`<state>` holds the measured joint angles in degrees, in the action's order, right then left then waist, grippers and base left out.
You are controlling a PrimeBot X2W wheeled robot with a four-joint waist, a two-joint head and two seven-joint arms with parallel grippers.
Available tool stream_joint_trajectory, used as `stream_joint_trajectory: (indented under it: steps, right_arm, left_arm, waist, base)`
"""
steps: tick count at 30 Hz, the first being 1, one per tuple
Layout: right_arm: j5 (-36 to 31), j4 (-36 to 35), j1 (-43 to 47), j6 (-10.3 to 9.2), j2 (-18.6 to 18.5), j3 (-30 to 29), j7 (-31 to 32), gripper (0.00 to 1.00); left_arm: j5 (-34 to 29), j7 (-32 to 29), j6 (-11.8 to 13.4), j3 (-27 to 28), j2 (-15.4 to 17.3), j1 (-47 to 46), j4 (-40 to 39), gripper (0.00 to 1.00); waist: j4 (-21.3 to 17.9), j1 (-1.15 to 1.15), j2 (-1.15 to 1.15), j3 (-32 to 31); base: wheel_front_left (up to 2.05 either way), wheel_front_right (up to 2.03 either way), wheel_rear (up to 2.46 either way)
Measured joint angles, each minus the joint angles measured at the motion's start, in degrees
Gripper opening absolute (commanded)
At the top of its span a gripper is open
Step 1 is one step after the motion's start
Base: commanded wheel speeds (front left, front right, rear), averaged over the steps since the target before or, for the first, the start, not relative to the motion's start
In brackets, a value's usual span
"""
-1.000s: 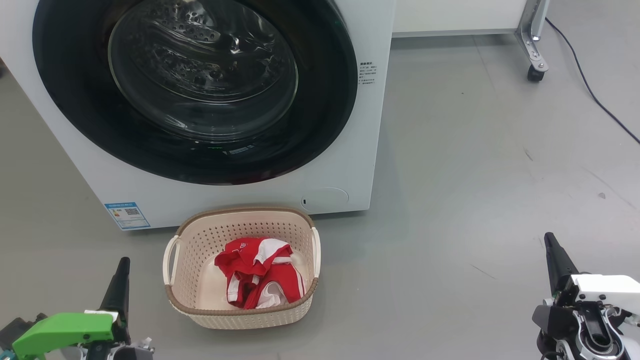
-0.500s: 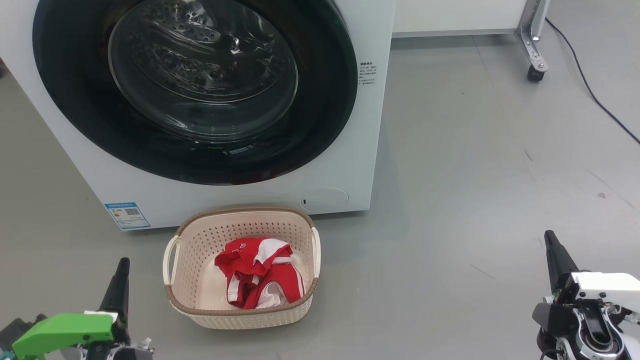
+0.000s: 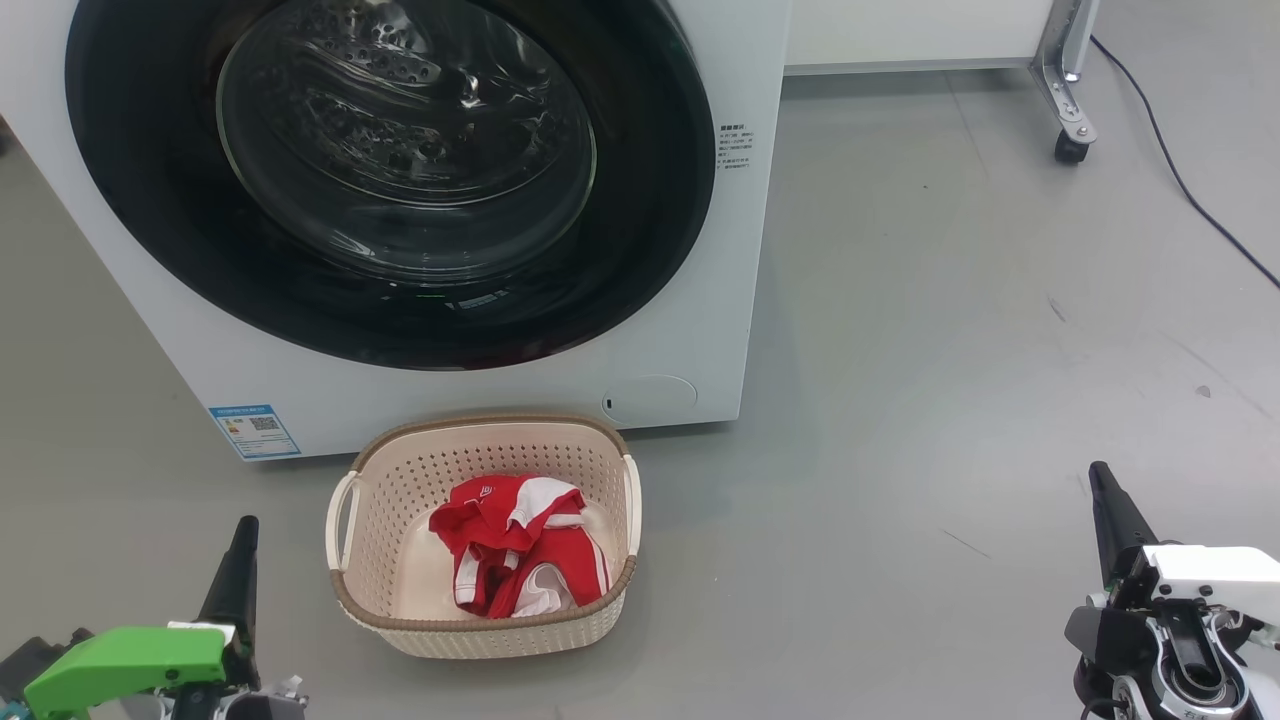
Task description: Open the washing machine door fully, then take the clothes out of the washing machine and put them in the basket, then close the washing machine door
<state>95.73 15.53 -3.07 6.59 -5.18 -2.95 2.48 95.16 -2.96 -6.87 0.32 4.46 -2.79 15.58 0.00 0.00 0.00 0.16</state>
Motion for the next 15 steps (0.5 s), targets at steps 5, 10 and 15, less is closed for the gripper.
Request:
stream_joint_trajectory:
  steps: [5, 10, 15]
  right_arm:
    - [0.0, 0.0, 0.0, 0.01, 0.0, 0.0, 0.0, 0.00]
    - [0.0, 0.1, 0.0, 0.04, 0.0, -0.1, 0.0, 0.00]
    - [0.0, 0.2, 0.0, 0.07, 0.0, -0.1, 0.0, 0.00]
  left_arm:
    - [0.0, 0.0, 0.0, 0.0, 0.0, -0.1, 0.1, 0.00]
    - [0.0, 0.0, 0.0, 0.1, 0.0, -0.1, 0.1, 0.00]
    - [0.0, 0.0, 0.0, 0.1, 0.0, -0.2, 0.2, 0.00]
  waist:
    - [0.0, 0.00, 0.00, 0.0]
    - [0.0, 0.00, 0.00, 0.0]
    - [0.0, 0.00, 0.00, 0.0]
  base:
    - [0.00, 0.00, 0.00]
    - [0.00, 0.00, 0.00]
    - [0.00, 0.00, 0.00]
